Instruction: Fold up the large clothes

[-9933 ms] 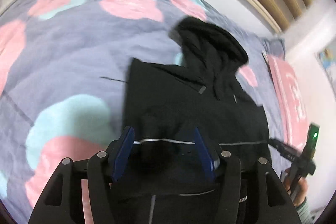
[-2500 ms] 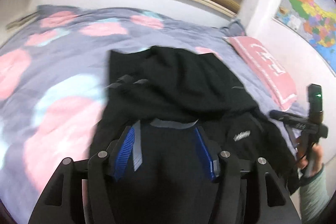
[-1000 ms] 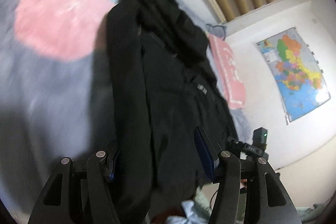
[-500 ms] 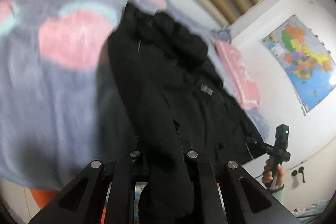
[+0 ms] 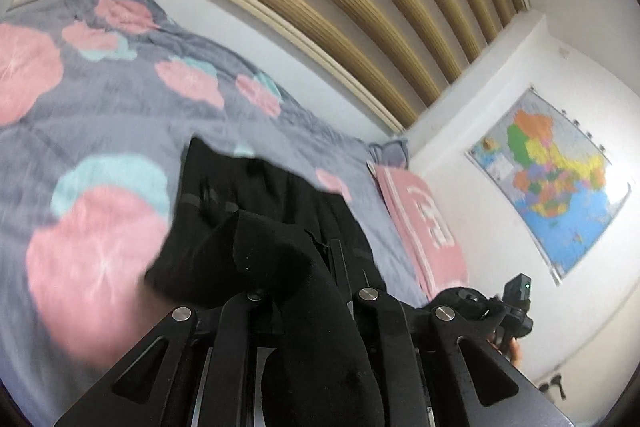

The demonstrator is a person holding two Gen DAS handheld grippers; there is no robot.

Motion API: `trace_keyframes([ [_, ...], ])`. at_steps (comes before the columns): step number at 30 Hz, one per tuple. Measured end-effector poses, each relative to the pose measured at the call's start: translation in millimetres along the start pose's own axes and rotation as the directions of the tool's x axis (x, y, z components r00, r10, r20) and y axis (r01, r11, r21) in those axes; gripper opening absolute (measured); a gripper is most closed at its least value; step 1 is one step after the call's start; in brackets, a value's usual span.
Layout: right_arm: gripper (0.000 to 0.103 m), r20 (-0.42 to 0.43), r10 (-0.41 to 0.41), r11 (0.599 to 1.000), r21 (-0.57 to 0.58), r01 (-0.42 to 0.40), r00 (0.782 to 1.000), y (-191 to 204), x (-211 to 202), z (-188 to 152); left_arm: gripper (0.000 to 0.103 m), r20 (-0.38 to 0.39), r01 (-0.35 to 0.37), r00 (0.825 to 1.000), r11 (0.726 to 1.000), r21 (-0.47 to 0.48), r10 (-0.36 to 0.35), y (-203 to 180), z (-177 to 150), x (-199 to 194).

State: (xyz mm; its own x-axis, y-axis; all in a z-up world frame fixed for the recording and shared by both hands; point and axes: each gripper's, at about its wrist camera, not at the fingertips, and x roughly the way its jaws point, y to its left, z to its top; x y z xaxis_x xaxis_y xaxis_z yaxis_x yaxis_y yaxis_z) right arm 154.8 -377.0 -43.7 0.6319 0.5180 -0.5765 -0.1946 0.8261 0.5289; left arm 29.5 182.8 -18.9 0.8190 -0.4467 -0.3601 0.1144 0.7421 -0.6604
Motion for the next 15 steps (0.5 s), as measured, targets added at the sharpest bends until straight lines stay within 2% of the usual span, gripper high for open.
trace_keyframes([
  [2, 0.018, 0.034, -0.018, 1.000, -0.002, 0.018, 0.999, 1, 14, 28, 0.016, 0.017, -0.024, 1.000, 1.000, 0.002, 0.024, 1, 24, 23],
  [4, 0.018, 0.055, -0.051, 0.999, 0.006, 0.051, 0.997, 1, 32, 50, 0.019, 0.035, -0.082, 0.996, 0.997, 0.012, 0.081, 4, 42, 50],
  [8, 0.018, 0.064, -0.199, 0.980, -0.009, 0.200, 0.978, 0, 90, 86, 0.019, 0.053, -0.199, 0.979, 0.980, 0.000, 0.198, 23, 71, 110],
  [11, 0.019, 0.017, -0.306, 0.952, -0.021, 0.306, 0.952, -12, 155, 98, 0.019, 0.010, -0.319, 0.948, 0.948, 0.003, 0.319, 48, 79, 168],
  [13, 0.019, -0.042, -0.348, 0.937, -0.028, 0.347, 0.937, -27, 197, 97, 0.020, -0.061, -0.386, 0.921, 0.922, -0.006, 0.385, 76, 75, 211],
  [15, 0.020, -0.096, -0.362, 0.932, -0.027, 0.361, 0.927, -44, 229, 84, 0.021, -0.141, -0.411, 0.904, 0.911, -0.035, 0.403, 102, 68, 242],
])
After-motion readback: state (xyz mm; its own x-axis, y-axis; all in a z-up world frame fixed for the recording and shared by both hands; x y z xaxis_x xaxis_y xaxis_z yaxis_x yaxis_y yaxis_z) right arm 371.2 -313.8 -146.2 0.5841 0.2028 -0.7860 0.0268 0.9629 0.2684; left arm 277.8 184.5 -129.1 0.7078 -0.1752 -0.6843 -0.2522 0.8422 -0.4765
